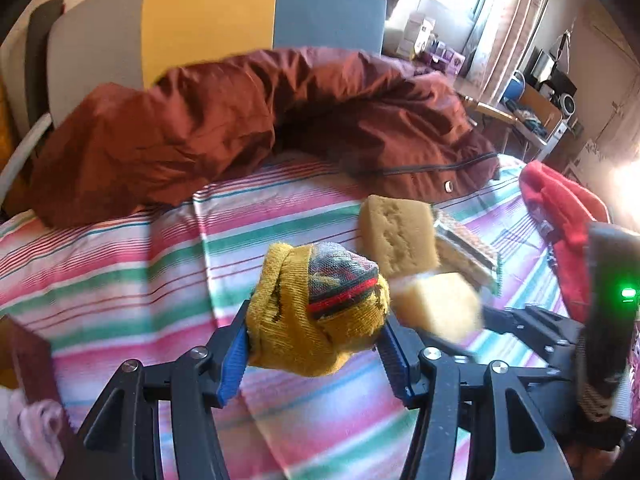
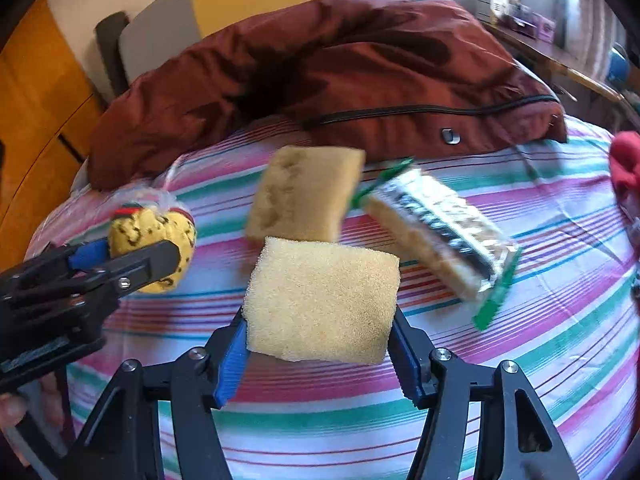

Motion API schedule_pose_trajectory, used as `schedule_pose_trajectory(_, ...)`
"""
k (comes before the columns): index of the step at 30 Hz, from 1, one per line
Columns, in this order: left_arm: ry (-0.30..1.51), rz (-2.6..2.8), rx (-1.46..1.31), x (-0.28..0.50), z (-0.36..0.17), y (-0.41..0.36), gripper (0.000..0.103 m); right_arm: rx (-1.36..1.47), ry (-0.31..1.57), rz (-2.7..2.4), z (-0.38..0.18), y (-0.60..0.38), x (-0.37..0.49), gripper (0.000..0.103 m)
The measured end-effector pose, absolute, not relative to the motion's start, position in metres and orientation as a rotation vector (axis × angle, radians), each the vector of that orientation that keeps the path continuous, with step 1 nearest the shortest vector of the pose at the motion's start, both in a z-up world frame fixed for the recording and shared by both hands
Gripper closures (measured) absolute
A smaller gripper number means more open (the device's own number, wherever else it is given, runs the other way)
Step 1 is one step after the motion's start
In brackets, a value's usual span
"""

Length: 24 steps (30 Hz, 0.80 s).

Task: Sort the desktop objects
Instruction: 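Grasp the yellow sock with the left gripper while the right gripper grasps a yellow sponge, then carry the yellow sock and yellow sponge over the gold tray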

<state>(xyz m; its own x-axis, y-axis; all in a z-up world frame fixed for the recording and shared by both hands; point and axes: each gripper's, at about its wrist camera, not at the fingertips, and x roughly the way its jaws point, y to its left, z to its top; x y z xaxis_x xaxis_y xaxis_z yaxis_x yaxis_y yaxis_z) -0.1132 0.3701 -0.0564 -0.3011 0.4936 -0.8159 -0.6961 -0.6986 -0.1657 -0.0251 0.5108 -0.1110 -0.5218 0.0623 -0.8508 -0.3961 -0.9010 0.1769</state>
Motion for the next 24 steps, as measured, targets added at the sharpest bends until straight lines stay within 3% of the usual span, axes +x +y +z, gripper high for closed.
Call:
schedule_pose_trajectory(13, 0.261, 2.237, -1.012, -0.063, 0.001, 0.291, 0.044, -1.422, 0.395, 2.598, -0.103, 0.458, -0.027, 0.04)
schedule_pose_trajectory(24, 0.203, 2.331, -1.004, -0.047, 0.013, 0.225, 0.044, -1.472, 0.357, 2.634, -0.107, 0.417, -0.023, 0.04)
